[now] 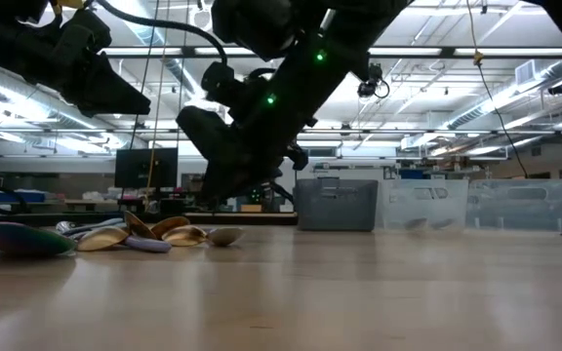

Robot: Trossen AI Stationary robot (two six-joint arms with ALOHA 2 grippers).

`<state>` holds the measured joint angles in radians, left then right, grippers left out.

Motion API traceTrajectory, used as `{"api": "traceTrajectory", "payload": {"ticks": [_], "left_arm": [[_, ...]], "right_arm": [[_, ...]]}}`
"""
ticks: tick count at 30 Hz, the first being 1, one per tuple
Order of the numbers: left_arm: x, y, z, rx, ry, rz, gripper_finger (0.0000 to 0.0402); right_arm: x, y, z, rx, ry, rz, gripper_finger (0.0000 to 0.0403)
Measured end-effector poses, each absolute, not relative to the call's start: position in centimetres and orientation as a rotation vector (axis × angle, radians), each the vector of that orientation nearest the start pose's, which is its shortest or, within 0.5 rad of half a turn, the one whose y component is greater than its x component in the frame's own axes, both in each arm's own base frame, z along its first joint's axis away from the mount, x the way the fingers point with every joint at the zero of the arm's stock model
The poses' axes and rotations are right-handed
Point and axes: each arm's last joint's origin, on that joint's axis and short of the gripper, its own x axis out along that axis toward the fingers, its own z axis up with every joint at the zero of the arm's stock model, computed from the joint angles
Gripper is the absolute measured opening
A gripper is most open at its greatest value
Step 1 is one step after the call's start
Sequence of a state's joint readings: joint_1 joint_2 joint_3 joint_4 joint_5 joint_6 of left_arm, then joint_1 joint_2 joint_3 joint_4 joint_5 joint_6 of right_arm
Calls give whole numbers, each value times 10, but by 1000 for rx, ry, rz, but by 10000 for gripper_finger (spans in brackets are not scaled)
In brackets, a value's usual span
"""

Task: Sort silverware by color (type)

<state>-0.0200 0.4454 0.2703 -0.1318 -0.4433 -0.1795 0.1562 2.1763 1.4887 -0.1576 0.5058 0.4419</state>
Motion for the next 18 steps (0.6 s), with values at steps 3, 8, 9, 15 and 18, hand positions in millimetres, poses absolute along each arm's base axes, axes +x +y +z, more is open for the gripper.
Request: {"api": "traceTrajectory", "payload": {"ticks": [3, 8, 9, 15, 18], "left_arm": [[123, 10, 205, -104, 262, 445, 156], [123, 10, 205, -105, 264, 437, 156], [123, 10, 205, -106, 264, 436, 156], [123, 10, 205, -106, 264, 435, 156], [123, 10, 205, -106, 264, 434, 156]], "right_arm": [[456, 57, 142, 137, 707, -498, 165], [457, 58, 133, 138, 729, -500, 187], [456, 58, 127, 132, 746, -501, 190], [458, 59, 113, 152, 762, -495, 190], [457, 58, 113, 176, 776, -506, 184]]}}
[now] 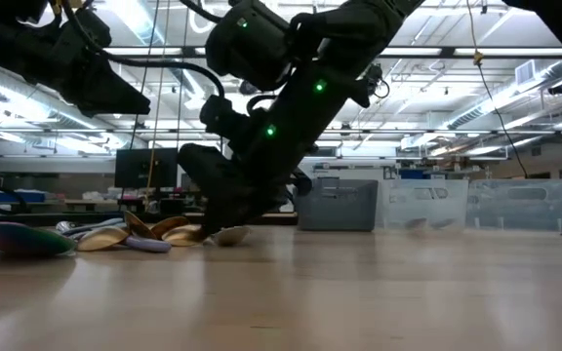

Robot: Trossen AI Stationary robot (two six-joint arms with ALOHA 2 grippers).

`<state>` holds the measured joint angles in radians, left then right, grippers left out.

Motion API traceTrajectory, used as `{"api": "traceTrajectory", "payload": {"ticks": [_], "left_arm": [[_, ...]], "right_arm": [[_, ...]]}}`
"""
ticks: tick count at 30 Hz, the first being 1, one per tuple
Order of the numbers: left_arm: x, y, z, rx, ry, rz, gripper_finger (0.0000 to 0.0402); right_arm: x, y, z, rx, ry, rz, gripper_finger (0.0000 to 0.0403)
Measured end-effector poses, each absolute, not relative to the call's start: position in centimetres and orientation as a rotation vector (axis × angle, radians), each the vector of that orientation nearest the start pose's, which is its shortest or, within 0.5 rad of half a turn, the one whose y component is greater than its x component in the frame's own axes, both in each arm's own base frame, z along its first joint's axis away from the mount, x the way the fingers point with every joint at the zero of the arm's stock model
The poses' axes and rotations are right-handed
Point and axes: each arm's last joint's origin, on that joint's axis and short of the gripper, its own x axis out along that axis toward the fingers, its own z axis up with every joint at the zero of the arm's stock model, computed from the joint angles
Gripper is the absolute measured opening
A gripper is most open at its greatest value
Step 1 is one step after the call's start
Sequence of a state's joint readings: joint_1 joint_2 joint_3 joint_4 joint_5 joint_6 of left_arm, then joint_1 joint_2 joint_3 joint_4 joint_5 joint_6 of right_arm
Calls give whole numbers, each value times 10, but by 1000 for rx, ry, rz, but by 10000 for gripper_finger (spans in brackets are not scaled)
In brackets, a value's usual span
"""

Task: Sort silverware by color (type)

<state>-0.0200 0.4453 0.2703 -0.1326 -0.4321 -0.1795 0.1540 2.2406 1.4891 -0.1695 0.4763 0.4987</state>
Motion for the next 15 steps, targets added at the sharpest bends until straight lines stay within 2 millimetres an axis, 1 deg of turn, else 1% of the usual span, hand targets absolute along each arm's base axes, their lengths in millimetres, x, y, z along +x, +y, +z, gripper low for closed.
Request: {"api": "traceTrajectory", "payload": {"ticks": [2, 9, 15], "left_arm": [[123, 10, 205, -106, 264, 435, 156], [123, 9, 205, -105, 265, 433, 156], [123, 9, 205, -102, 271, 433, 156]], "right_arm": [[456, 57, 112, 199, 785, -508, 178], [455, 46, 112, 362, 838, -503, 144], [455, 40, 112, 414, 855, -500, 108]]}}
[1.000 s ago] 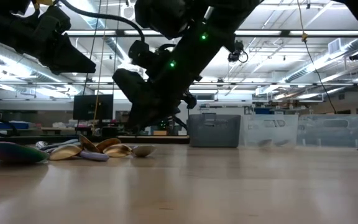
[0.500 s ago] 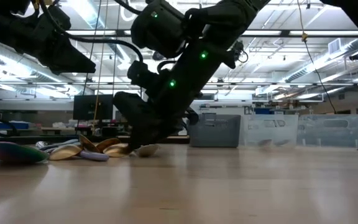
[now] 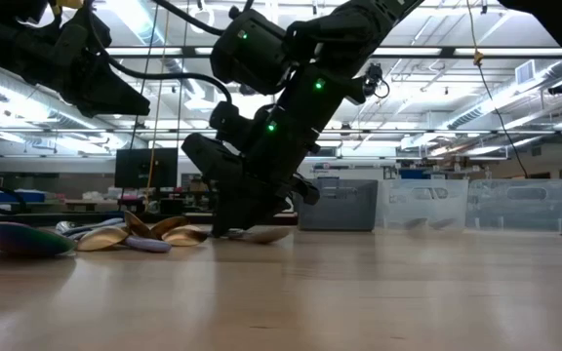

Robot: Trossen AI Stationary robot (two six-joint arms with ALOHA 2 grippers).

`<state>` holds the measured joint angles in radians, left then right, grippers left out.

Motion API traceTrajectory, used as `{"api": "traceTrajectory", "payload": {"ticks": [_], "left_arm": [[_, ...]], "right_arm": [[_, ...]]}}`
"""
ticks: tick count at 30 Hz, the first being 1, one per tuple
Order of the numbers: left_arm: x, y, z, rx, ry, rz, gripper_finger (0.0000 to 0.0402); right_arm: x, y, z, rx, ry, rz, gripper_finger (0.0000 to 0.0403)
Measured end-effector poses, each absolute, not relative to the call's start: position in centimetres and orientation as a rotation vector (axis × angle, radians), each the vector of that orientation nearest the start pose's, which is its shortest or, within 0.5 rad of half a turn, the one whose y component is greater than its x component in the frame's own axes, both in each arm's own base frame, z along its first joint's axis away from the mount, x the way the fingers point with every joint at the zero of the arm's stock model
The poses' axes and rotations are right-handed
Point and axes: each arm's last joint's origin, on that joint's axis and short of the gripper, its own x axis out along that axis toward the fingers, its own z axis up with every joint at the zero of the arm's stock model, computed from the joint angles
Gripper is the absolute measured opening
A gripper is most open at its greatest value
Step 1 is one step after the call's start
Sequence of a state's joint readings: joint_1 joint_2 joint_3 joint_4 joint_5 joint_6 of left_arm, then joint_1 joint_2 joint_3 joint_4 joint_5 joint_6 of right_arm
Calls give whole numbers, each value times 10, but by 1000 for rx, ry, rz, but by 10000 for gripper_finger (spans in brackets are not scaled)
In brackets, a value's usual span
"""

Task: Sort silverware by color (type)

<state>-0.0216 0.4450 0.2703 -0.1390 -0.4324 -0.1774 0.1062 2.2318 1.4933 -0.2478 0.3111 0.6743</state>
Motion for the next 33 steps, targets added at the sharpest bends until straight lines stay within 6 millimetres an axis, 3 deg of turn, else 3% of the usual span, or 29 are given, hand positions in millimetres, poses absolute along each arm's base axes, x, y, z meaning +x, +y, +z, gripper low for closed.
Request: {"api": "traceTrajectory", "payload": {"ticks": [8, 15, 25, 33], "left_arm": [[123, 9, 205, -100, 272, 433, 156], [123, 9, 205, -99, 272, 433, 156], [123, 9, 205, -101, 271, 433, 156], [123, 9, 205, -102, 271, 433, 156]], "right_arm": [[454, 39, 111, 429, 871, -493, 69], [453, 38, 113, 427, 879, -488, 69], [445, 36, 136, 400, 887, -486, 69], [445, 31, 142, 407, 883, -480, 69]]}}
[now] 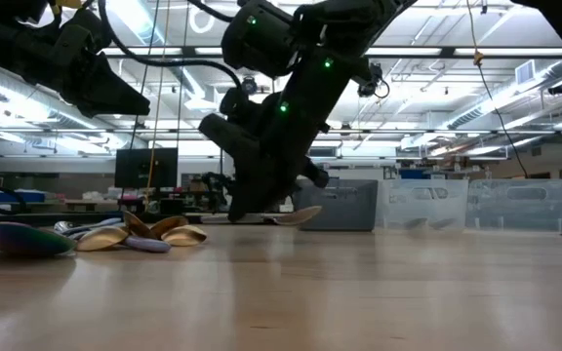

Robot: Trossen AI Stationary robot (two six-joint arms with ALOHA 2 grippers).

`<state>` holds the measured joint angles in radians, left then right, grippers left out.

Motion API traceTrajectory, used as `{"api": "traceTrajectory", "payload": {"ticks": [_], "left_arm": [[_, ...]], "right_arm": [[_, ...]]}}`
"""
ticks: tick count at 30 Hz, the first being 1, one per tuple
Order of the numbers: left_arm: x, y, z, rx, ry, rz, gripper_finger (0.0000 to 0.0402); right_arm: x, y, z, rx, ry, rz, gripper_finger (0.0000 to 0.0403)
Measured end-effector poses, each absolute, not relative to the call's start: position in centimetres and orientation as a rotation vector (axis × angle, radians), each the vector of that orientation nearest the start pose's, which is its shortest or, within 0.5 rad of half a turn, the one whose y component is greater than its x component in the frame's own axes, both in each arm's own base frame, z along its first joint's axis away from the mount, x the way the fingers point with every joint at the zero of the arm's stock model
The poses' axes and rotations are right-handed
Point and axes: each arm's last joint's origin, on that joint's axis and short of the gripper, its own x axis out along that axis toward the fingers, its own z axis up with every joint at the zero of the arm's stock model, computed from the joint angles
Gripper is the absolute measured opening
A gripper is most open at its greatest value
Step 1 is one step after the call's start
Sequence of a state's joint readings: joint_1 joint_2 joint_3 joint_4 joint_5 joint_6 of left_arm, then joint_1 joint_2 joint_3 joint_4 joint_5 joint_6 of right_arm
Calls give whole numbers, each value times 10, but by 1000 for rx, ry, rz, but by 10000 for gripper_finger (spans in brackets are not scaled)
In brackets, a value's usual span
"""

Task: Sort silverware by color (type)

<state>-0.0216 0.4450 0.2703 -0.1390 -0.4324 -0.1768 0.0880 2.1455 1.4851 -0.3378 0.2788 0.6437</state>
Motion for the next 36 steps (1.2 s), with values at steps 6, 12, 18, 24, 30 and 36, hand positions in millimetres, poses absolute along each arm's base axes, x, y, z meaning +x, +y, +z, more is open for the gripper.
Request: {"api": "traceTrajectory", "payload": {"ticks": [6, 12, 18, 24, 30, 36], "left_arm": [[123, 9, 205, -102, 271, 433, 156], [123, 9, 205, -102, 271, 433, 156], [123, 9, 204, -102, 273, 434, 156], [123, 9, 204, -103, 273, 434, 156], [123, 9, 204, -103, 273, 434, 156], [123, 9, 204, -103, 274, 434, 156]], "right_arm": [[442, 26, 158, 400, 862, -476, 69], [438, 21, 182, 370, 813, -466, 69], [431, 17, 213, 353, 741, -463, 69], [421, 14, 241, 329, 688, -466, 69], [407, 12, 274, 307, 624, -460, 70], [389, 10, 304, 279, 562, -475, 70]]}}
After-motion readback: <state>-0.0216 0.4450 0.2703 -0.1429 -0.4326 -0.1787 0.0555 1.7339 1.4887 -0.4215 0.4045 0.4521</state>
